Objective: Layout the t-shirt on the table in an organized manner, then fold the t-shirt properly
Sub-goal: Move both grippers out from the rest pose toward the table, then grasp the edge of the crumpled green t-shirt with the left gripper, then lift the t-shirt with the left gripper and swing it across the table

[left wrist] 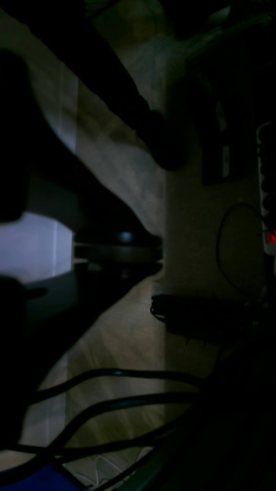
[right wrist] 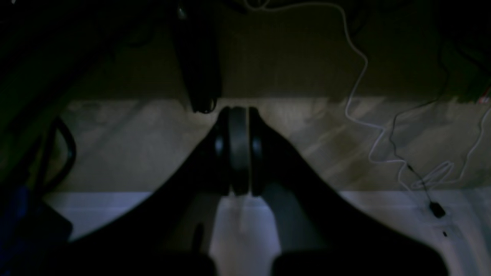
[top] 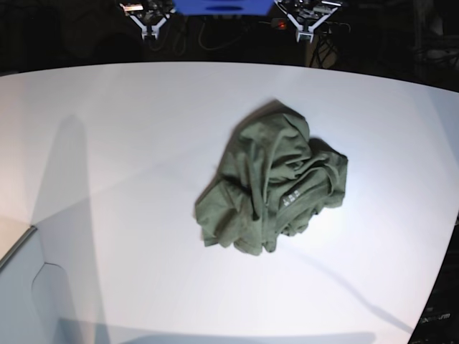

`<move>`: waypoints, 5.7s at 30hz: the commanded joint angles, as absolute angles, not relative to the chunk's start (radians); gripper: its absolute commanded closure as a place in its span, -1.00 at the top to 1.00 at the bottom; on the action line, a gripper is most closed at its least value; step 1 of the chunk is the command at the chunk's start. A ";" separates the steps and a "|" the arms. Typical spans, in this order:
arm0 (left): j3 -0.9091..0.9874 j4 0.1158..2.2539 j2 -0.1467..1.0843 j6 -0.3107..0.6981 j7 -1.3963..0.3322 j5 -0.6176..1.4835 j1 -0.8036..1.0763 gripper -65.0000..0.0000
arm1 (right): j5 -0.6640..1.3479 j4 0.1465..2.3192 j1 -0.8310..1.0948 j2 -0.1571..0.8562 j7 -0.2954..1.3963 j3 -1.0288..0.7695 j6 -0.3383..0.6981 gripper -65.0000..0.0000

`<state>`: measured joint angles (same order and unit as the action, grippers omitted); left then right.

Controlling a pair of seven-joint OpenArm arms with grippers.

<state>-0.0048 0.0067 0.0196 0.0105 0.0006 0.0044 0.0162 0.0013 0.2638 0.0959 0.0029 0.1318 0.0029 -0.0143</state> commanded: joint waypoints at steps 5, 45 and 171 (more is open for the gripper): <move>-0.005 0.122 0.024 0.004 -0.008 0.005 0.071 -1.00 | 0.002 0.268 0.101 0.008 0.134 0.007 0.002 -1.00; 0.242 1.799 0.124 0.005 -0.328 0.289 0.601 -0.21 | 0.001 2.015 0.734 0.044 0.372 0.008 0.005 -1.00; -0.456 1.136 0.133 -0.002 -0.208 0.759 -0.438 0.80 | 0.001 2.018 0.628 0.030 0.538 -0.030 0.007 -0.19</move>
